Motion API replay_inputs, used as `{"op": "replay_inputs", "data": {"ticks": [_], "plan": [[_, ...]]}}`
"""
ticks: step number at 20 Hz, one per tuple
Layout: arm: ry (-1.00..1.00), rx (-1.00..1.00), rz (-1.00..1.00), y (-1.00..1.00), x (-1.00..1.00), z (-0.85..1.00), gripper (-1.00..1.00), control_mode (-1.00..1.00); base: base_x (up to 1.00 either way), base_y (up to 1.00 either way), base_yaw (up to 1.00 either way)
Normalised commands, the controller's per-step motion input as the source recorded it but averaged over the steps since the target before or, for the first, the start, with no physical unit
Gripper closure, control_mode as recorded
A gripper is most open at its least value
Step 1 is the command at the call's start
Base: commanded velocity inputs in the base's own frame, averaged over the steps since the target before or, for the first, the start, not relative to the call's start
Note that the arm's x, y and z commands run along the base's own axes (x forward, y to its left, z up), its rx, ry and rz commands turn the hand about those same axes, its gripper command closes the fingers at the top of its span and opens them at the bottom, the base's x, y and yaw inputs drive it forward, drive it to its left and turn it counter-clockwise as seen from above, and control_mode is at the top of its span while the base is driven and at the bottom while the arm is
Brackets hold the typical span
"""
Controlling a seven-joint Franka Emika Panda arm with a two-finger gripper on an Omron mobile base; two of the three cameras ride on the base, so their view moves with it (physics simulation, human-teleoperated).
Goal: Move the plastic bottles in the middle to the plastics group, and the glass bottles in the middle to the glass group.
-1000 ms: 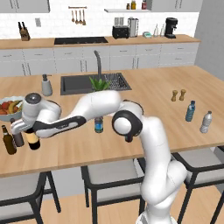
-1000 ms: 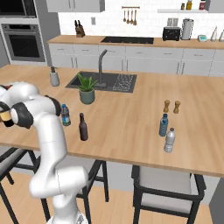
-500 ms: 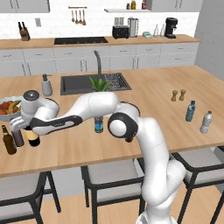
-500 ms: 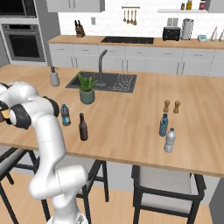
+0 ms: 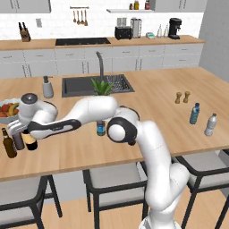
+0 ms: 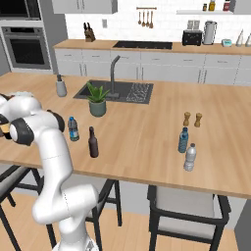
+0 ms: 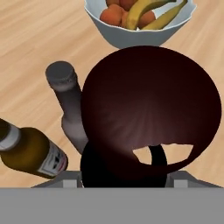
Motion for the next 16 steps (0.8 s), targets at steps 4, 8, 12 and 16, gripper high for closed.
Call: {"op": "replay_inputs", "data": {"ticks": [4, 8, 12, 16], "plan": [[0.0, 0.0, 0.0, 0.02, 0.0, -0.26, 1.0, -1.0, 0.0, 0.0, 0.0], [0.0, 0.0, 0.0, 0.0, 0.0, -0.46, 1.0, -1.0, 0.0, 0.0, 0.0], [0.0, 0.0, 0.0, 0.0, 0.0, -0.23, 1.0, -1.0, 0.0, 0.0, 0.0], [0.0, 0.0, 0.0, 0.0, 0.0, 0.0, -1.0, -1.0, 0.0, 0.0, 0.0]]}}
